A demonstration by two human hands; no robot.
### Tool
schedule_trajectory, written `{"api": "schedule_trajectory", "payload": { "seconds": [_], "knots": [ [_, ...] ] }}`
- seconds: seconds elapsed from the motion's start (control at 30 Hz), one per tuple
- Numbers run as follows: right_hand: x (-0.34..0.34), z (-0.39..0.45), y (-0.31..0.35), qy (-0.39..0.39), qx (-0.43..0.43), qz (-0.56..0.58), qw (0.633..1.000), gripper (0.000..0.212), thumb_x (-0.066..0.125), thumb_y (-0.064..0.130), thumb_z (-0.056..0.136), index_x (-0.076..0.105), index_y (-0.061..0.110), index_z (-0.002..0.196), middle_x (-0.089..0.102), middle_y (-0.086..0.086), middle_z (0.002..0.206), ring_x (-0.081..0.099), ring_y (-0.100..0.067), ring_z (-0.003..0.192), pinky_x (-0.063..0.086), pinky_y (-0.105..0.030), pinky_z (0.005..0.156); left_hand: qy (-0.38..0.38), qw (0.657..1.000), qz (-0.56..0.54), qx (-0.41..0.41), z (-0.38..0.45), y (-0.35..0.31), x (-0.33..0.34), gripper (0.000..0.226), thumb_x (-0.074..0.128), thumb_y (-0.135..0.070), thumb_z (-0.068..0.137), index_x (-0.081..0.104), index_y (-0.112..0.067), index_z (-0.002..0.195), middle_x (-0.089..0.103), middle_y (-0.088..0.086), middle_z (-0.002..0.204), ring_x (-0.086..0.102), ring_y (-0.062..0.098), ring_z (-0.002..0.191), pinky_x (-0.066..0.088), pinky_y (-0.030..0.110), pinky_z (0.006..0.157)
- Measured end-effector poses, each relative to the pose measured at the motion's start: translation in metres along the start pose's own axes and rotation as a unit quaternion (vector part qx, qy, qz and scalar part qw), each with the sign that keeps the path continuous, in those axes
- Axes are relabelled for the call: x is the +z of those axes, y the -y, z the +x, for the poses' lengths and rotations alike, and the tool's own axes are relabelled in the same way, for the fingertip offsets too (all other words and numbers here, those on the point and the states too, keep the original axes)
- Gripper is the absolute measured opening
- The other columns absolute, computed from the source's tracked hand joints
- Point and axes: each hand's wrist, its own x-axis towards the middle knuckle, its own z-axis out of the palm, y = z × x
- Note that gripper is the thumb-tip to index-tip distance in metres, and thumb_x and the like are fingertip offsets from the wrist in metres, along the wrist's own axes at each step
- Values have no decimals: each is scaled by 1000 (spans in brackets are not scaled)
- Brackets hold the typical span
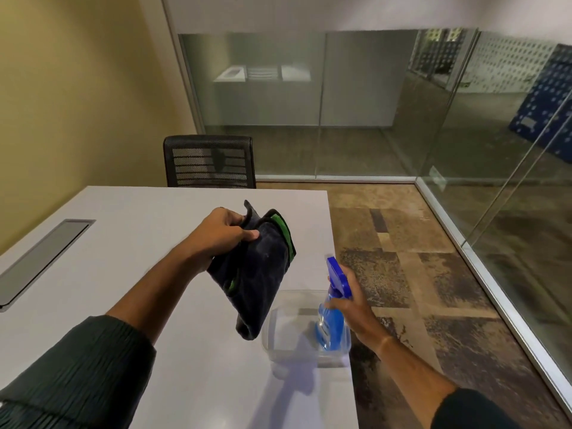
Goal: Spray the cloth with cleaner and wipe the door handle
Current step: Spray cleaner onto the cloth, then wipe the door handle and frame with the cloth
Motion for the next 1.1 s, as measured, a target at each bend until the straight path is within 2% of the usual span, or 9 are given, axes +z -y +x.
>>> {"api": "schedule_trajectory", "payload": {
  "seconds": [0.1,0.17,0.27,0.37,0.6,0.77,0.9,1.0,1.1],
  "knots": [
    [-19,-12,12,25,17,-9,1000,94,55,10,58,25,36,143,36,-5,149,44,-21,128,53,-25,81,11,1000,17,20,0,-6,1,11,68,-17,90,75,-14,98,77,7,84,73,26,85,60,37,74],
    [-30,-18,29,-15,15,-26,999,98,52,15,59,17,36,149,25,0,157,31,-18,137,46,-32,94,15,999,24,30,0,-11,2,15,68,-17,90,74,-14,104,76,8,90,72,27,90,59,43,83],
    [-42,-19,64,-88,-37,-108,990,99,61,27,63,15,33,151,20,-1,159,23,-18,142,29,-38,107,29,996,52,62,-1,-19,4,16,69,-17,89,74,-18,104,76,4,92,71,23,90,58,37,79],
    [-41,-14,111,-69,-118,-206,969,98,71,37,67,18,36,150,20,3,159,23,-18,143,29,-44,112,43,992,84,88,-3,-28,4,15,67,-17,90,73,-20,104,75,3,93,71,21,89,57,32,75],
    [10,4,215,85,-331,-452,824,94,73,38,78,17,31,153,17,4,161,12,-15,146,17,-52,116,82,960,205,173,-11,-53,7,12,66,-16,91,74,-23,97,73,-1,87,68,15,83,54,29,73],
    [25,13,233,139,-339,-545,754,87,67,49,76,30,23,150,34,1,154,17,-17,146,16,-47,115,62,920,280,267,-17,-67,7,7,69,-19,88,74,-17,92,68,-4,84,63,16,83,52,34,77],
    [20,12,235,118,-366,-565,730,41,66,51,76,63,26,109,65,3,109,51,-20,116,35,-45,101,66,904,295,301,-21,-72,8,13,69,-20,88,76,-24,99,70,-4,82,64,14,81,54,34,75],
    [16,8,238,142,-354,-527,759,22,69,46,78,59,27,84,60,9,82,54,-11,80,46,-35,75,71,902,290,310,-23,-77,10,10,70,-20,88,76,-26,94,69,-5,77,64,11,78,54,34,73],
    [9,3,239,157,-312,-476,807,20,72,39,79,62,22,81,62,5,73,58,-10,67,47,-26,58,84,899,286,320,-23,-82,12,7,70,-22,88,75,-23,93,70,-3,80,64,10,77,56,34,71]
  ]
}}
